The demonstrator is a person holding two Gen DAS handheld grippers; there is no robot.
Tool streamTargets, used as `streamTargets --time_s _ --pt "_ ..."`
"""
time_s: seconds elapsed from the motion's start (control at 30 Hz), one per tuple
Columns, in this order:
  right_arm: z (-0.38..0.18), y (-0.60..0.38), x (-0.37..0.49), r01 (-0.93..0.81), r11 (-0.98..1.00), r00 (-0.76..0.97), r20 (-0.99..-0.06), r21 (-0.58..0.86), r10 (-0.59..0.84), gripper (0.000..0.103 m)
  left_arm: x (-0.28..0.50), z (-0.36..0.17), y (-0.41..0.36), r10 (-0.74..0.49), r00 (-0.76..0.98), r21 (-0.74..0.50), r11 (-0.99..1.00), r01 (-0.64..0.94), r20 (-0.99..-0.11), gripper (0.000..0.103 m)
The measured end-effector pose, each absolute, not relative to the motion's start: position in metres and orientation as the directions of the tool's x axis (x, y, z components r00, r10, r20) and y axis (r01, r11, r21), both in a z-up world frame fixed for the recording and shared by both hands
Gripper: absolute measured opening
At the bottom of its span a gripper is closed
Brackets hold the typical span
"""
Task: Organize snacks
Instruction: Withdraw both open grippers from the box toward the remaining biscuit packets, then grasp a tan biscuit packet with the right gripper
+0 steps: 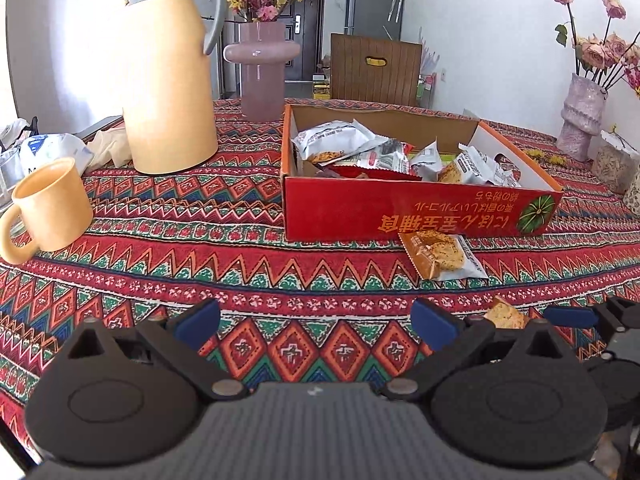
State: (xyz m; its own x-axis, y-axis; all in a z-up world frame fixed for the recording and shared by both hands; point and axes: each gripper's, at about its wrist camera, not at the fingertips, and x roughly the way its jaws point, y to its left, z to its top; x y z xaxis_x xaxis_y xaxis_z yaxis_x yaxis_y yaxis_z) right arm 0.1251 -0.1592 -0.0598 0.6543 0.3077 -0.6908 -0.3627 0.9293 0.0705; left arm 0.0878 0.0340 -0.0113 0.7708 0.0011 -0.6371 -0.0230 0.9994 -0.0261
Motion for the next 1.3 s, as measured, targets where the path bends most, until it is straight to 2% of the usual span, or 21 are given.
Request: streamTargets --time_s 0.1,0.37,0.73,1.03,1.3 --pt "-0.059 -0.157 0.132 -0.353 0.932 0.657 -0.689 0.078 0.306 0.101 0.087 -0.010 0.036 -0.001 0.774 -0.032 0.999 -0.025 -0.633 0.103" --pt "-0.057 -0.159 0.129 -0.337 0.939 0.678 -0.675 0.065 0.290 0.076 0.089 -0.011 0.036 -0.019 0.771 -0.046 0.999 -0.013 -0.637 0.103" --pt "-0.056 -0.164 0.123 -0.346 0.936 0.695 -0.654 0.060 0.299 0.058 0.094 -0.014 0.025 -0.023 0.763 -0.039 0.999 -0.003 -0.646 0.103" --pt "-0.051 -0.186 0.122 -0.320 0.942 0.721 -0.618 0.103 0.313 0.055 0.112 -0.012 0.007 -0.026 0.755 -0.029 1.000 0.009 -0.655 0.103" --pt "-0.042 -0.222 0.129 -0.246 0.964 0.777 -0.573 0.104 0.261 0.056 0.138 -0.016 -0.028 -0.045 0.738 -0.020 0.999 0.043 -0.673 0.103"
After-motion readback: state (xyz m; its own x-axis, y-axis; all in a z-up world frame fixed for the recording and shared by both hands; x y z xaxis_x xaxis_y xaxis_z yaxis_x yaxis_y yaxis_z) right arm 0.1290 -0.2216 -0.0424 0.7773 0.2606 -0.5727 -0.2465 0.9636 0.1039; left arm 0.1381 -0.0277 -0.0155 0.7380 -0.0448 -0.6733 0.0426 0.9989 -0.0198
